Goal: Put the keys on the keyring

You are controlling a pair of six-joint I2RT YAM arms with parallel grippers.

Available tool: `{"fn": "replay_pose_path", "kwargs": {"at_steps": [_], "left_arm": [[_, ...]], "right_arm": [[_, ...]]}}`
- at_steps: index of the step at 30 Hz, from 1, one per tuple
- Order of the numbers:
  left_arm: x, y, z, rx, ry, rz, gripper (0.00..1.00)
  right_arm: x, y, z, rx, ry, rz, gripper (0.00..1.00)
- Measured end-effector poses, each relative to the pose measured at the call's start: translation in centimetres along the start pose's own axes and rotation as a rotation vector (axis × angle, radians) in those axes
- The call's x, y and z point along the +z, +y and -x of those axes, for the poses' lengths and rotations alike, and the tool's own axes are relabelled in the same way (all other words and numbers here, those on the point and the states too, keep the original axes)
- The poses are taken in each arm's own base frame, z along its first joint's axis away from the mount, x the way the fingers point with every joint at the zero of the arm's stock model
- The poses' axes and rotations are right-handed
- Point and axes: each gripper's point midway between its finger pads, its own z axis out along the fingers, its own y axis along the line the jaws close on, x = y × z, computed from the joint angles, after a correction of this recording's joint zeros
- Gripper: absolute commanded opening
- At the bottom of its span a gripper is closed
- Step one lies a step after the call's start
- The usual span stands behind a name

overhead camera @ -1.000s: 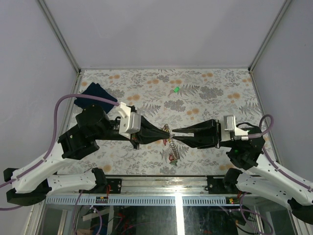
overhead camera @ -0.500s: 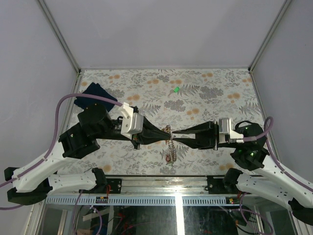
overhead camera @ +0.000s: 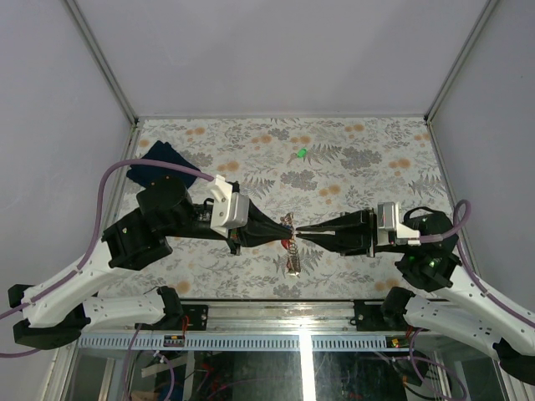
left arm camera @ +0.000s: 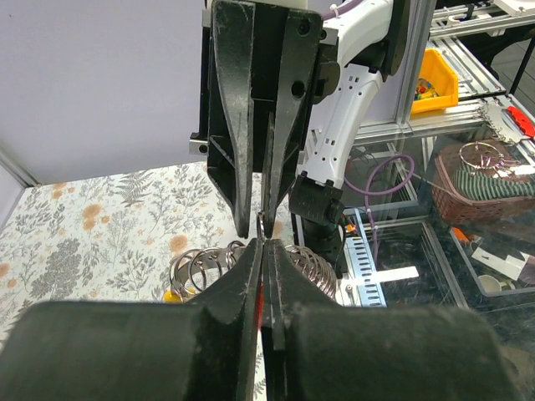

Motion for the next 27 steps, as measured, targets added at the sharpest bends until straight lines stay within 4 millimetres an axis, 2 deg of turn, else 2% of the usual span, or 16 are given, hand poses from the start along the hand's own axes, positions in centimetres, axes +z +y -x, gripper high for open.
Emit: {"fn": "replay_pose_path", "kwargs": {"at_steps": [18,22,27], "left_arm": [[0.09,0.03,-0.18,-0.005,0.007,-0.001,0.00],[0.04,0.03,0.08,-0.002,0.003,-0.001,0.00],[0.06,0.05,0.09,-0.002,0.003,-0.001,0.00]], "right_arm": [[0.07,0.13,0.46,-0.004,-0.017,0.009,0.20],[0.13,0.17,0.25,0.001,-0.013,0.013,0.19],[0.16,0.30,0.18,0.002,-0.011,0.022,0.09]]}}
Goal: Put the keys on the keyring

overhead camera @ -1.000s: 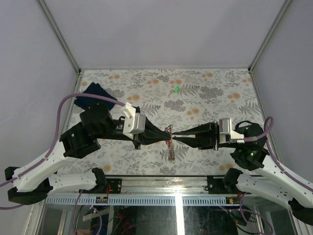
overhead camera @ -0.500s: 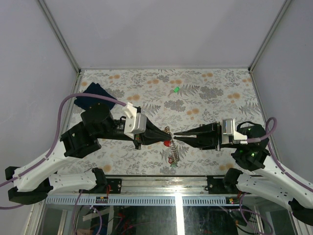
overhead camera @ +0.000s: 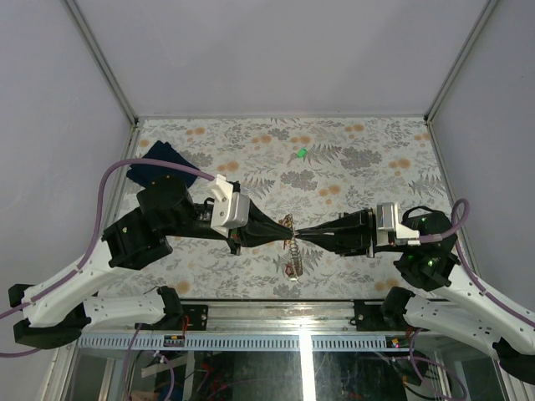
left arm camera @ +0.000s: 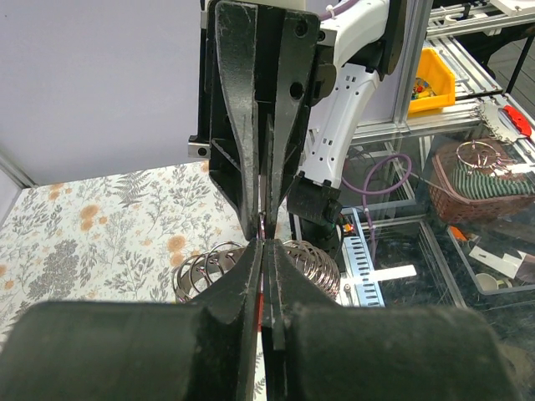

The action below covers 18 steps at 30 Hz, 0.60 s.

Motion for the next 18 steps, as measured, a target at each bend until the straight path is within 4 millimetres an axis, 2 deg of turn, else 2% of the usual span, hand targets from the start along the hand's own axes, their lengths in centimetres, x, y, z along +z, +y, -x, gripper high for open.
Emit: {"fn": "replay_pose_path", "kwargs": {"at_steps": [4,7,9,14,18], "left_arm": [[0.0,0.0,0.0,0.000,0.000,0.000,0.00],[0.0,0.0,0.0,0.000,0.000,0.000,0.19],[0.0,0.1,0.1,0.001,-0.002,0.004,0.27],[-0.3,0.4,0.6,0.008,-0.020,0.031,0.30],[-0.8,0.7,1.1,0.009,-0.042,0.071,0.31]], "right_arm": [[0.0,0.1,0.0,0.002,0.000,0.003,0.00],[0.0,0.0,0.0,0.002,0.000,0.002,0.00],[0.0,0.0,0.0,0.000,0.001,0.001,0.00],[-0.6,-0.1,-0.3,-0.045,0.003,-0.025,0.00],[-1.2,0.0,0.4,-0.111,-0.013,-0.032,0.01]]}}
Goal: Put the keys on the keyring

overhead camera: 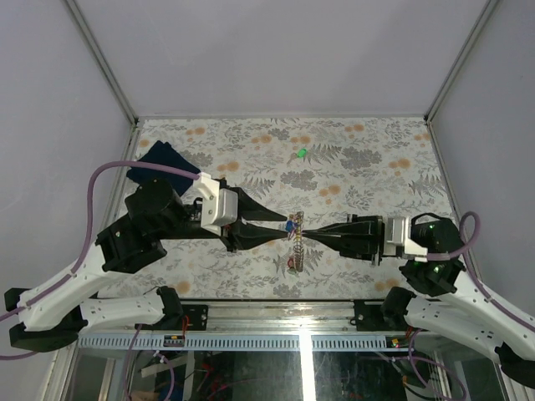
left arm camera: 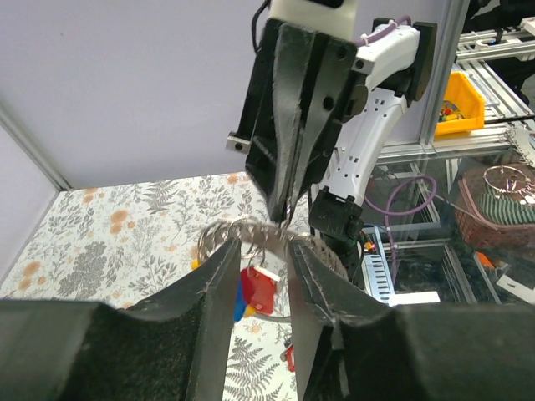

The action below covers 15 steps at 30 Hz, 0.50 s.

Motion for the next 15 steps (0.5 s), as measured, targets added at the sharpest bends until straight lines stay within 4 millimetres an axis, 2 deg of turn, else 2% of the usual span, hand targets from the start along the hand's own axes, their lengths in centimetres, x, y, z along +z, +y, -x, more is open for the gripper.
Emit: {"fn": "replay_pose_path", "kwargs": {"at_steps": [8,12,15], "left_arm": [[-0.1,1.1,-1.4,-0.032,0.013,0.067,0.32],[-0.3,1.8,-2.2,-0.048,0.023,0.105,0.32],[-0.8,3.1,-2.6,-0.066,0.026,0.156,0.32]], "right_arm": [[-0.7,0.4,1.7,-0.174,-0.048,0.029,0.00],[-0.7,0.6,1.5,-0.258,-0.041,0.056,0.00],[-0.8,0.4,0.9,-0.285,-0.019,0.052,0.00]]}}
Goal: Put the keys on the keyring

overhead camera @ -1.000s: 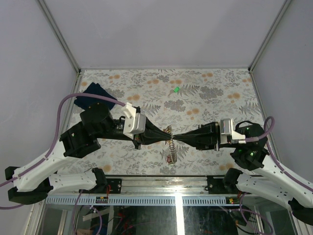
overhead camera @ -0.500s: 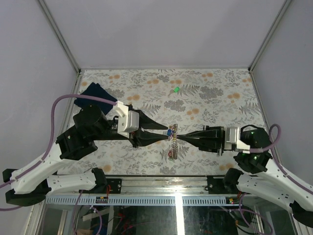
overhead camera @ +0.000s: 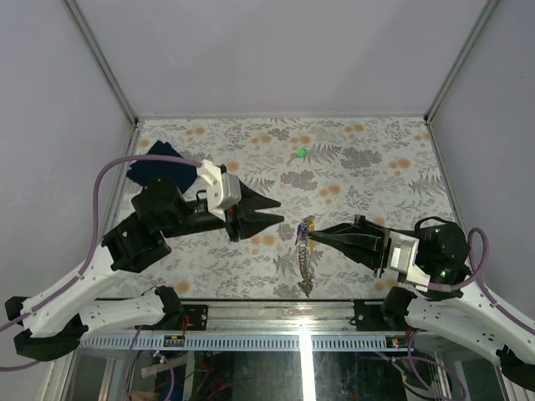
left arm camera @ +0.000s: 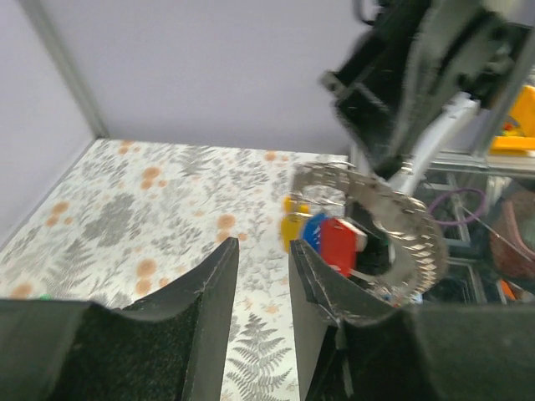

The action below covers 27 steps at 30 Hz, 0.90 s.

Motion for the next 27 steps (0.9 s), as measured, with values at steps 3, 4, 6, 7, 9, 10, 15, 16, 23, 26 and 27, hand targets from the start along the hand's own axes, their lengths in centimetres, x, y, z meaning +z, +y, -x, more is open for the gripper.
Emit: {"fn": "replay_pose_path", "kwargs": {"at_steps": [3,4,6,7,9,10,15,16,23,26,27], "left_arm": [[-0.4,3.0,-0.8,-0.037,0.007,0.097,0.33],[-0.6,4.2,-1.3,-0.056,0.014,0.132,0.33],[-1.0,7.3,-2.6,-0.106,0.029,0.217,0.34],[-1.1,8.8,-3.3,-0.135,0.035,0.255,0.34],[-1.2,11.4,-5.0,-0.192,0.050,0.310,0.35],[-1.1,12.8,-6.1,-0.223,0.060,0.337,0.35],[0.6,18.6,-12.8,-0.349,0.165,0.433,0.36],[1.1,19.5,-14.1,-0.367,0.189,0.448,0.37],[4.2,29.0,-22.4,-0.446,0.345,0.626,0.39],[5.2,32.2,-25.2,-0.457,0.386,0.686,0.41],[5.4,33.0,-26.0,-0.459,0.395,0.700,0.41]], "right_arm": [[-0.3,-0.3,-1.4,0.027,0.076,-0.020,0.00],[-0.5,-0.5,-1.9,0.042,0.110,-0.032,0.00],[-0.9,-1.0,-2.7,0.072,0.182,-0.067,0.00],[-1.2,-1.2,-3.1,0.081,0.207,-0.082,0.00],[-2.1,-1.4,-3.8,0.100,0.264,-0.125,0.00],[-2.6,-1.5,-4.2,0.110,0.290,-0.143,0.00],[-5.2,-2.1,-5.4,0.156,0.401,-0.266,0.00],[-5.7,-2.2,-5.7,0.171,0.424,-0.291,0.00],[-8.2,-3.2,-7.4,0.280,0.570,-0.448,0.00],[-8.7,-3.5,-7.9,0.300,0.599,-0.488,0.00],[-8.8,-3.4,-8.0,0.306,0.607,-0.493,0.00]]}}
